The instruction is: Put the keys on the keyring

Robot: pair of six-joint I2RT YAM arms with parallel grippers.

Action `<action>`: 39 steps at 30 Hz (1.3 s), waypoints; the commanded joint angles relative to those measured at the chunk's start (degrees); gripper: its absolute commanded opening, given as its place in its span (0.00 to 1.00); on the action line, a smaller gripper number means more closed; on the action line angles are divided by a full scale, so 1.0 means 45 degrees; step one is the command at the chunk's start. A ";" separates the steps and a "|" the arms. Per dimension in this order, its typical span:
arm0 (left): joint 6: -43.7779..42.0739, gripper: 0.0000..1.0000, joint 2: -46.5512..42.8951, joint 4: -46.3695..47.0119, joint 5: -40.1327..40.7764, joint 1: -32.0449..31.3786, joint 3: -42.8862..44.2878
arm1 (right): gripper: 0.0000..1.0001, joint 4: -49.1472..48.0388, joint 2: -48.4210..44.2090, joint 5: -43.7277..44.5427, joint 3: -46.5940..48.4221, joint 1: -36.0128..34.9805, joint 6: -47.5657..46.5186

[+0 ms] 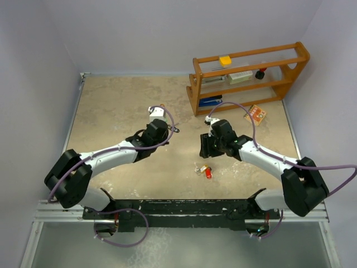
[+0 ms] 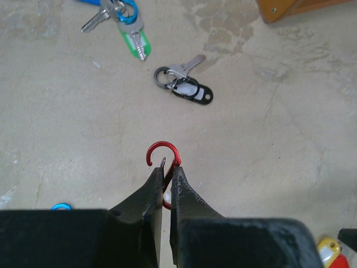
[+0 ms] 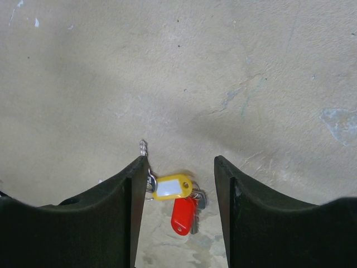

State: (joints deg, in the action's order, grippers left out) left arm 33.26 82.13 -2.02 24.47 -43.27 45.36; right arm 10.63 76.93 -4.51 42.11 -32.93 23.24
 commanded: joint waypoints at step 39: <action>-0.0160 0.00 0.0752 0.1515 -0.0746 0.0072 0.0348 | 0.41 -0.0460 0.0912 -0.2864 -0.1410 -0.0019 0.1015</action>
State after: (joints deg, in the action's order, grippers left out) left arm 33.28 86.28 2.48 21.23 -43.16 47.03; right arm 9.54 80.42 -16.08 36.49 -32.95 26.85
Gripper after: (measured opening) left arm 0.023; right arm 0.438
